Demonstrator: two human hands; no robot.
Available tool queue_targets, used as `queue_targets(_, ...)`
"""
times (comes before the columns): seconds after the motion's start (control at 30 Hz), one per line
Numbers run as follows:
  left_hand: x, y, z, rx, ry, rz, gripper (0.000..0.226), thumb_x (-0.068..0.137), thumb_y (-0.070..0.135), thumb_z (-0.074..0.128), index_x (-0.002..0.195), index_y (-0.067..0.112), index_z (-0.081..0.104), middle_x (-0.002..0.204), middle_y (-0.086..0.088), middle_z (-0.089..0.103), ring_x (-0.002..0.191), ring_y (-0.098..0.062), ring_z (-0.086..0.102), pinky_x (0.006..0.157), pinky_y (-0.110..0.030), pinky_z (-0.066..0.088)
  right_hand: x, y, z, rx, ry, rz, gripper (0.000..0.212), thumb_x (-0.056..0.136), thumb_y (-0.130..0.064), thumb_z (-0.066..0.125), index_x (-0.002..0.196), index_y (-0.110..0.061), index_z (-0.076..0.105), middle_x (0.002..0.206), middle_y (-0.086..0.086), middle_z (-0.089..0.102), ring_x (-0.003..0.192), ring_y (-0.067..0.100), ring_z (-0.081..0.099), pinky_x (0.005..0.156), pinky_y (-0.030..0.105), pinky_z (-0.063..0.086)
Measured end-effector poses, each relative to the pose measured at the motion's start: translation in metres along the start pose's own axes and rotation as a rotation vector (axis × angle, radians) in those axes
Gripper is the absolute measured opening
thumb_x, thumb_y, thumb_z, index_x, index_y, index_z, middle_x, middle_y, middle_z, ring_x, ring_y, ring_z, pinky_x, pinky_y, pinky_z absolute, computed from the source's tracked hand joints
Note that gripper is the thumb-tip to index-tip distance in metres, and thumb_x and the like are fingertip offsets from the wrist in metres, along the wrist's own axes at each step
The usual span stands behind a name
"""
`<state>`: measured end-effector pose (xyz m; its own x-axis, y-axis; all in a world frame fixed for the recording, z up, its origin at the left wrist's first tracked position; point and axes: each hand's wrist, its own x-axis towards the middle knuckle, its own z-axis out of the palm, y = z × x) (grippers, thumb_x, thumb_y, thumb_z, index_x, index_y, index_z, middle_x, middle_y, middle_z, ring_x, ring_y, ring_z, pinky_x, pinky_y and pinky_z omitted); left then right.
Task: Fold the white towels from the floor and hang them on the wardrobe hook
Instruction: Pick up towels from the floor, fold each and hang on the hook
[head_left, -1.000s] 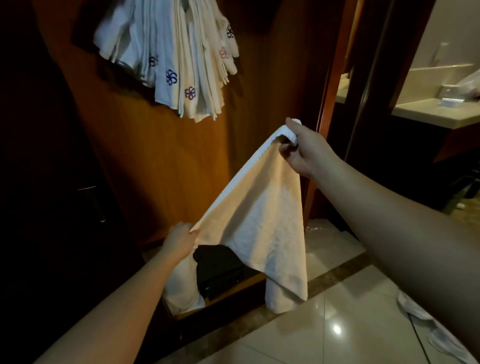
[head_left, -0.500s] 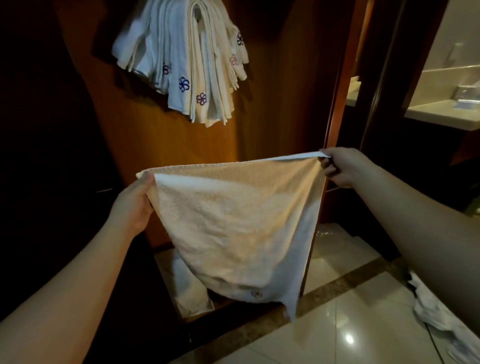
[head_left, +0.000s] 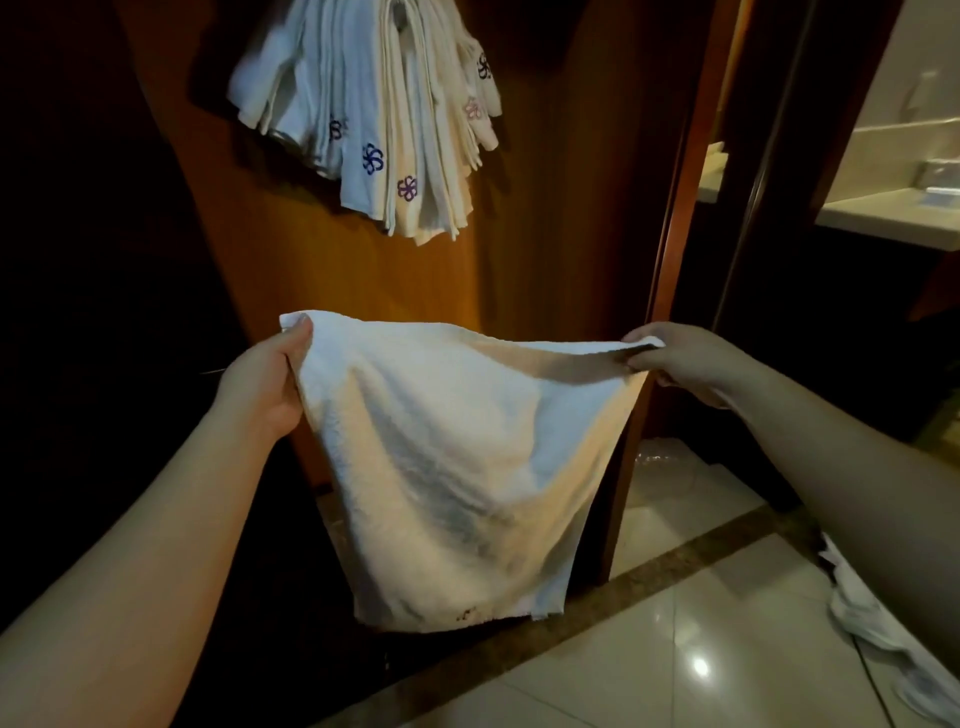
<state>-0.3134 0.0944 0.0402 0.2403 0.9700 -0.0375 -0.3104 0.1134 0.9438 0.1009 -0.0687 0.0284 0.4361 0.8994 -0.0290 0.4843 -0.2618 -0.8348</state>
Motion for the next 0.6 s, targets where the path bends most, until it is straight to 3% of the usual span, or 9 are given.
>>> queue_targets(0.07, -0.002, -0.001, 0.001, -0.037, 0.018, -0.054, 0.026, 0.098, 0.031, 0.062, 0.104, 0.009, 0.075, 0.106, -0.008, 0.077, 0.097, -0.023, 0.075, 0.071, -0.039, 0.060, 0.001, 0.007, 0.005, -0.078, 0.136, -0.051, 0.013, 0.097, -0.030, 0.061, 0.102, -0.022, 0.069, 0.090, -0.003, 0.069, 0.074, 0.011, 0.064, 0.065, 0.026, 0.043)
queue_targets(0.1, -0.004, -0.001, 0.001, -0.051, 0.034, -0.087, 0.025, 0.096, 0.030, 0.064, 0.105, 0.008, 0.072, 0.104, -0.007, 0.077, 0.095, -0.024, 0.075, 0.067, -0.038, 0.061, 0.002, 0.012, 0.006, -0.088, 0.168, -0.066, 0.021, 0.099, -0.038, 0.058, 0.097, -0.020, 0.069, 0.085, -0.004, 0.068, 0.073, 0.013, 0.064, 0.064, 0.027, 0.042)
queue_targets(0.17, -0.005, -0.001, -0.003, -0.071, 0.067, -0.152, 0.024, 0.094, 0.028, 0.068, 0.108, 0.008, 0.069, 0.102, -0.007, 0.078, 0.091, -0.025, 0.076, 0.062, -0.039, 0.061, 0.003, 0.018, 0.008, -0.102, 0.192, -0.047, 0.036, 0.098, -0.054, 0.055, 0.093, -0.021, 0.069, 0.091, -0.003, 0.066, 0.085, 0.018, 0.061, 0.072, 0.033, 0.044)
queue_targets(0.23, -0.006, -0.004, -0.008, -0.064, 0.099, -0.211, 0.025, 0.092, 0.026, 0.070, 0.111, 0.009, 0.067, 0.101, -0.007, 0.078, 0.088, -0.025, 0.076, 0.061, -0.038, 0.061, 0.001, 0.020, 0.008, -0.072, 0.189, -0.017, 0.035, 0.097, -0.058, 0.054, 0.094, -0.027, 0.070, 0.098, -0.002, 0.067, 0.096, 0.020, 0.062, 0.080, 0.038, 0.048)
queue_targets(0.37, -0.012, -0.011, -0.010, -0.070, 0.149, -0.277, 0.026, 0.093, 0.024, 0.069, 0.115, 0.010, 0.067, 0.100, -0.007, 0.078, 0.085, -0.025, 0.076, 0.061, -0.038, 0.058, -0.002, 0.019, 0.019, 0.249, 0.126, 0.049, 0.025, 0.099, -0.042, 0.059, 0.102, -0.021, 0.071, 0.094, -0.001, 0.073, 0.095, 0.018, 0.067, 0.090, 0.040, 0.052)
queue_targets(0.43, -0.017, -0.017, -0.007, -0.092, 0.181, -0.286, 0.026, 0.093, 0.024, 0.070, 0.113, 0.009, 0.068, 0.102, -0.007, 0.078, 0.085, -0.025, 0.076, 0.063, -0.039, 0.059, -0.008, 0.021, 0.034, 0.443, 0.098, 0.113, 0.029, 0.100, -0.033, 0.060, 0.116, -0.010, 0.069, 0.094, 0.005, 0.077, 0.087, 0.023, 0.072, 0.083, 0.043, 0.055)
queue_targets(0.5, -0.025, -0.028, -0.001, -0.092, 0.170, -0.275, 0.021, 0.096, 0.024, 0.066, 0.107, 0.007, 0.071, 0.105, -0.011, 0.077, 0.082, -0.023, 0.077, 0.068, -0.039, 0.058, -0.017, 0.024, 0.052, 0.648, 0.047, 0.183, 0.033, 0.103, -0.027, 0.057, 0.128, -0.005, 0.063, 0.113, 0.013, 0.073, 0.102, 0.030, 0.069, 0.088, 0.044, 0.051)
queue_targets(0.53, -0.030, -0.036, 0.005, -0.091, 0.160, -0.267, 0.021, 0.098, 0.024, 0.062, 0.102, 0.006, 0.071, 0.106, -0.012, 0.076, 0.079, -0.022, 0.077, 0.070, -0.038, 0.056, -0.022, 0.025, 0.063, 0.744, 0.019, 0.215, 0.034, 0.104, -0.025, 0.054, 0.131, -0.005, 0.061, 0.121, 0.015, 0.070, 0.112, 0.032, 0.066, 0.099, 0.046, 0.049)
queue_targets(0.6, -0.046, -0.052, 0.019, -0.105, 0.181, -0.261, 0.025, 0.101, 0.026, 0.058, 0.095, 0.005, 0.069, 0.101, -0.012, 0.077, 0.074, -0.021, 0.075, 0.070, -0.033, 0.056, -0.036, 0.023, 0.088, 0.896, 0.007, 0.279, 0.034, 0.105, -0.025, 0.053, 0.132, -0.005, 0.060, 0.123, 0.015, 0.071, 0.116, 0.030, 0.066, 0.109, 0.046, 0.046)
